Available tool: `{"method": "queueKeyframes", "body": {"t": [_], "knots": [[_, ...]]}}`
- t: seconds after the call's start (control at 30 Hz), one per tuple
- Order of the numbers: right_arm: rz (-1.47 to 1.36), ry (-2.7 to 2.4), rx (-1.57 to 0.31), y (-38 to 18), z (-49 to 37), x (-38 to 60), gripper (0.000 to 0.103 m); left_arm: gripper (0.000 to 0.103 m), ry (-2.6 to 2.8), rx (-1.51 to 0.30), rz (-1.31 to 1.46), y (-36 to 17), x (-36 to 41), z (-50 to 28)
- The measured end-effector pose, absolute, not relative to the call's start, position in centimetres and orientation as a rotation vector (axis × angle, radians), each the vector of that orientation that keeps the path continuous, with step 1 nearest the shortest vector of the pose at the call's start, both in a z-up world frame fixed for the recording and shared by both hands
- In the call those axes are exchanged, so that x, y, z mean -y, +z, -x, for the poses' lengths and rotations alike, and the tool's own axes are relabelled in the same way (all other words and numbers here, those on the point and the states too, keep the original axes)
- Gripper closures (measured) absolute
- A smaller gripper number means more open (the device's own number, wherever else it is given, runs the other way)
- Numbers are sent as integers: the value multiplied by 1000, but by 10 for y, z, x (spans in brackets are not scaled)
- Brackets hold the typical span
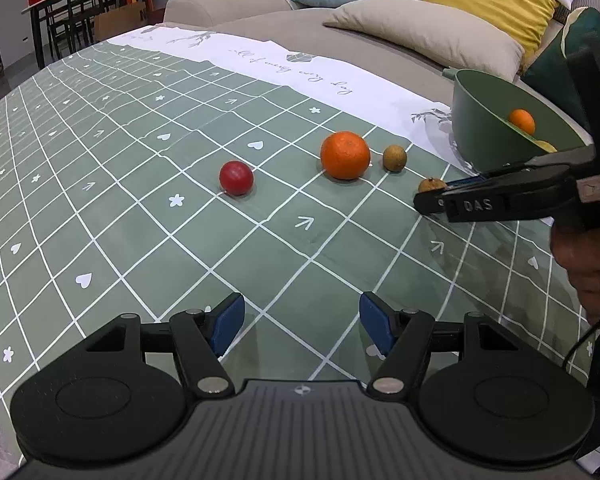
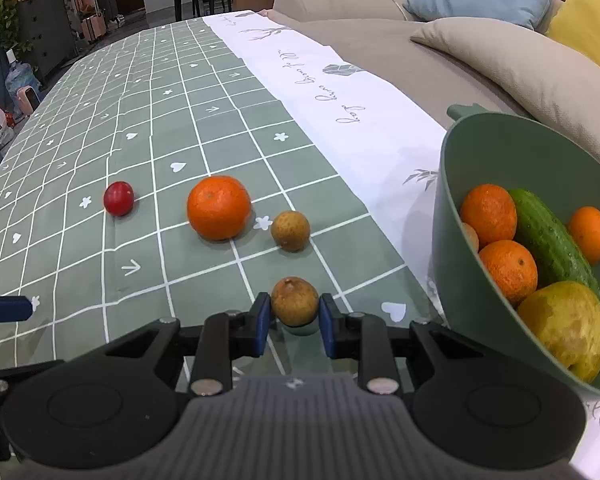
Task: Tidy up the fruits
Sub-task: 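Grasp a small brown kiwi with the right gripper, then grasp the red plum with the left gripper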
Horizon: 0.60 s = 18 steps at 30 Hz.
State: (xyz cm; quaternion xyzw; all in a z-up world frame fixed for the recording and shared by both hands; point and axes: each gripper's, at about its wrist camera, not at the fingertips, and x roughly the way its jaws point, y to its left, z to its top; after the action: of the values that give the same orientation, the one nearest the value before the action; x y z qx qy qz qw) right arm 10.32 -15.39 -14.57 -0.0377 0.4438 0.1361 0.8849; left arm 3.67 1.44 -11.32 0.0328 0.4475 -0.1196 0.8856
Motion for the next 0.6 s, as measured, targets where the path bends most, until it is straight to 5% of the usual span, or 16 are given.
{"method": "queueKeyframes", "body": {"t": [0.6], "knots": [[49, 294, -935, -146, -100, 161, 81, 36, -148, -832, -50, -129, -29, -119]]}}
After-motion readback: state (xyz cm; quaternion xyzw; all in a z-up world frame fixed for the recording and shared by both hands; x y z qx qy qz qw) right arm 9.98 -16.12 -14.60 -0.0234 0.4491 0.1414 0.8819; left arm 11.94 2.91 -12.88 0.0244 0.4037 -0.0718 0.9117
